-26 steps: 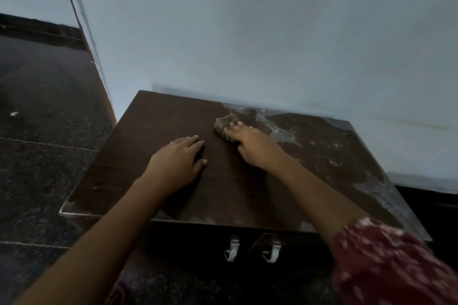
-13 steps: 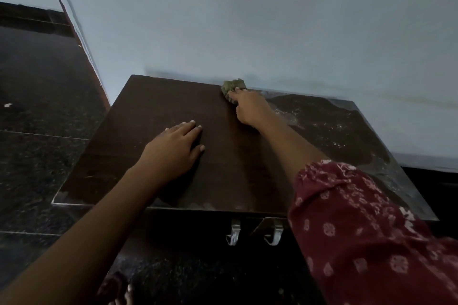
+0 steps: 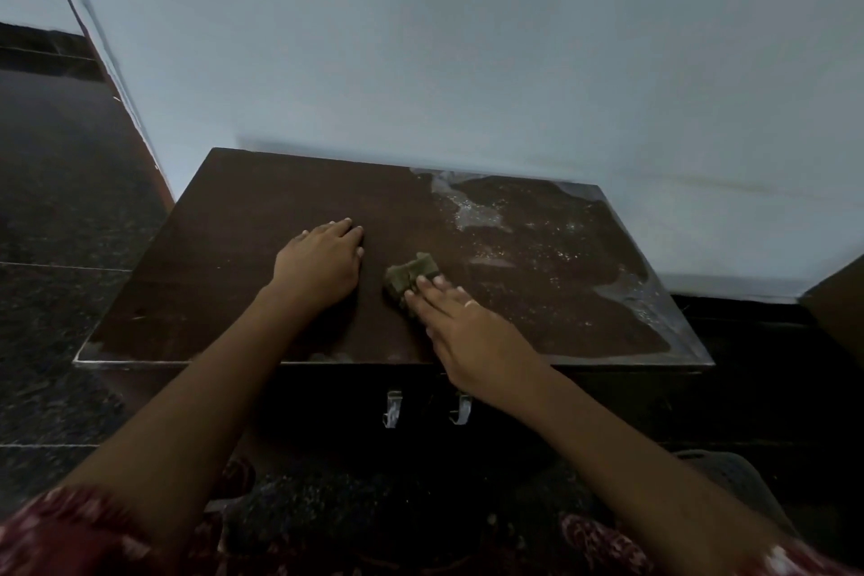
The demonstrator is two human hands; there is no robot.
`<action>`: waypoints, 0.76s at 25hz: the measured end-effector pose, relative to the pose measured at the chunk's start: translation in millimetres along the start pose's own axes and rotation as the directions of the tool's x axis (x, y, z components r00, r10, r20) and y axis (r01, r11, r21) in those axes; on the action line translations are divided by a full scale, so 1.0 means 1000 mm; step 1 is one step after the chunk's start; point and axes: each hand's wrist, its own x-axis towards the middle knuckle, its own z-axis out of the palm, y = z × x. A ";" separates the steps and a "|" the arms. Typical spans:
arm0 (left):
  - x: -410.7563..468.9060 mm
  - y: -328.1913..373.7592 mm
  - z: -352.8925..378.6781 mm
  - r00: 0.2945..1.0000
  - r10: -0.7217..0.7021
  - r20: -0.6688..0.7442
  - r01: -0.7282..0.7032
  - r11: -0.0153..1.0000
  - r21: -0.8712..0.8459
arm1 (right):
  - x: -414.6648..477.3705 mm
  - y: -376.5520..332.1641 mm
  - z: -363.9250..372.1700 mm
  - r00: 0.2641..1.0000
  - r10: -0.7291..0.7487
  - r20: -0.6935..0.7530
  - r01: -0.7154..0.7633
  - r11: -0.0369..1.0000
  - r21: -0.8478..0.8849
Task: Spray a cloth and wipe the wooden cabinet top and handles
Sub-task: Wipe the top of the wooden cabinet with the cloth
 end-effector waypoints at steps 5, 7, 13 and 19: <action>0.002 0.008 0.005 1.000 -0.025 0.017 0.025 1.000 -0.016 | -0.018 0.025 0.003 0.999 -0.041 -0.022 0.039 0.994 -0.098; 0.005 0.010 0.006 0.999 -0.034 0.013 0.035 0.999 -0.020 | -0.006 0.028 0.001 0.998 -0.035 -0.044 0.031 0.996 -0.084; 0.008 0.016 0.007 0.997 -0.062 -0.048 0.062 0.998 -0.011 | 0.067 0.046 -0.002 0.998 0.020 -0.059 -0.025 0.996 -0.089; 0.014 0.018 0.009 0.992 -0.070 -0.107 0.077 0.995 0.067 | 0.164 0.069 -0.002 0.988 0.139 -0.067 -0.145 0.985 -0.095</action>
